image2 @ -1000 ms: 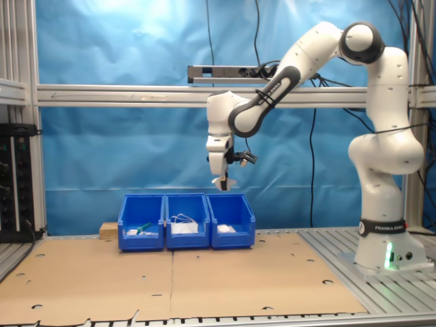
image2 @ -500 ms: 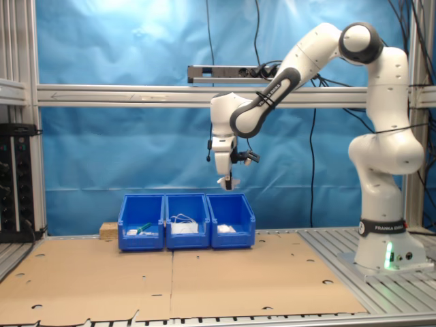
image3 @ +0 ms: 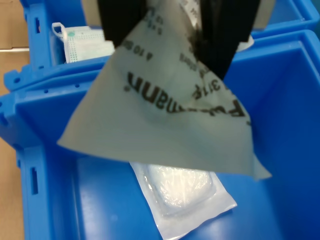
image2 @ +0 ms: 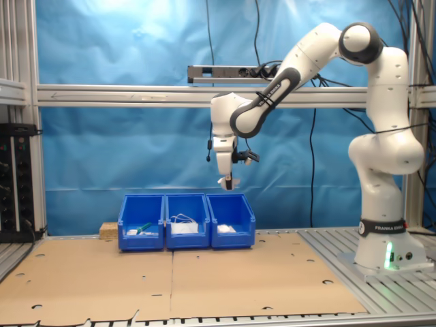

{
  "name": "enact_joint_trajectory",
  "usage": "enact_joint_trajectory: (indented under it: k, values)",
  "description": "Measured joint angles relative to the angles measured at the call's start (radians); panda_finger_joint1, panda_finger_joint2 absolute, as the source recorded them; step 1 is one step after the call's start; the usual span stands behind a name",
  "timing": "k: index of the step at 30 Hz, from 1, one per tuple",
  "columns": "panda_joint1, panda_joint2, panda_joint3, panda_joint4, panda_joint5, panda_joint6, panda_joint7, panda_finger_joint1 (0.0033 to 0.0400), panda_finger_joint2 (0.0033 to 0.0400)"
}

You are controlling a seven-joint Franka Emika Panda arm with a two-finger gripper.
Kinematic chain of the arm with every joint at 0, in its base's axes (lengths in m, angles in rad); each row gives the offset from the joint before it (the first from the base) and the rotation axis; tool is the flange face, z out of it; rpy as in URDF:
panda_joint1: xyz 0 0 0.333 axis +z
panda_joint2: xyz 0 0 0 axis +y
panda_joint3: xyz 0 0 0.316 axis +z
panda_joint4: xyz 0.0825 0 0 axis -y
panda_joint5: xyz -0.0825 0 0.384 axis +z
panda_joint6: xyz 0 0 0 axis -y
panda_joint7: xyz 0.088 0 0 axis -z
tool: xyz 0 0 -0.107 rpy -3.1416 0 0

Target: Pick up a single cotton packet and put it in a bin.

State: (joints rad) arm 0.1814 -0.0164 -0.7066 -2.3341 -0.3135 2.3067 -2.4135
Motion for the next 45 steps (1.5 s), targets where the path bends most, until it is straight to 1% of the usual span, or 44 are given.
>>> enact_joint_trajectory:
  k: [15,29,45]
  values:
    - [0.000,0.000,0.000,-0.007,0.000,0.000,-0.033,0.0066,0.0066]
    - [0.000,0.000,0.000,-0.009,0.000,0.000,-0.042,0.0066,0.0066]
    - [0.000,0.000,0.000,-0.009,0.000,0.000,-0.060,0.0066,0.0066]
